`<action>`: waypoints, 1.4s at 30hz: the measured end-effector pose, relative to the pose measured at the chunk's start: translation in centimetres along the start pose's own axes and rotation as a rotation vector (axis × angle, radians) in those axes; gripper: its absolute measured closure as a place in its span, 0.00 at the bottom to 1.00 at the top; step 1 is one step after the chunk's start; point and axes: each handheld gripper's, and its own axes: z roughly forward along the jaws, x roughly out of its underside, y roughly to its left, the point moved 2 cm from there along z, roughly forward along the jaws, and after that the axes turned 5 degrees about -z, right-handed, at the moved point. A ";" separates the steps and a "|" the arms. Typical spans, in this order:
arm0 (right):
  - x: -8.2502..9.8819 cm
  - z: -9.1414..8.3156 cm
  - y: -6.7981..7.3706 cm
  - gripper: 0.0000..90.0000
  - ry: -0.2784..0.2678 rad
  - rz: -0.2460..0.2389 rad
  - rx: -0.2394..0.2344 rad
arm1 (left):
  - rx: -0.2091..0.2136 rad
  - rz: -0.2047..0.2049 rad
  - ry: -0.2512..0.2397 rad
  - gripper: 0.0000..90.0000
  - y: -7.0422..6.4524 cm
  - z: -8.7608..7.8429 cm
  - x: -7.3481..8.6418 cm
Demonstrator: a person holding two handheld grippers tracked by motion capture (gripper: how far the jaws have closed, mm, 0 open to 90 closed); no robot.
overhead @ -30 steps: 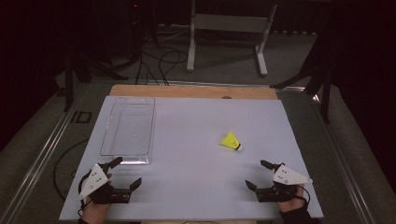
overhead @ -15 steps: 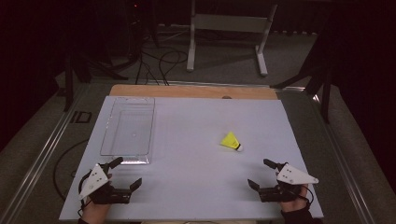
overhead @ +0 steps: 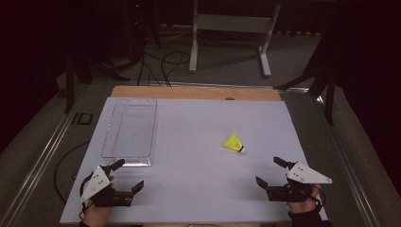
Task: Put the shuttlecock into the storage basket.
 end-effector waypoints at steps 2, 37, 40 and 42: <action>-0.4 -0.2 -0.2 0.08 -0.010 0.019 -0.017 | 0.001 0.001 0.000 0.00 0.0 0.0 0.0; -6.1 1.0 -3.0 0.08 0.192 -0.056 -0.025 | 0.014 0.008 0.011 0.01 -0.1 0.1 0.0; -6.3 1.4 -3.1 0.08 0.207 -0.047 -0.031 | 0.015 0.008 0.012 0.01 -0.1 0.1 0.0; -6.7 1.8 -3.3 0.08 0.232 -0.037 -0.032 | 0.016 0.007 0.013 0.01 -0.1 0.1 0.0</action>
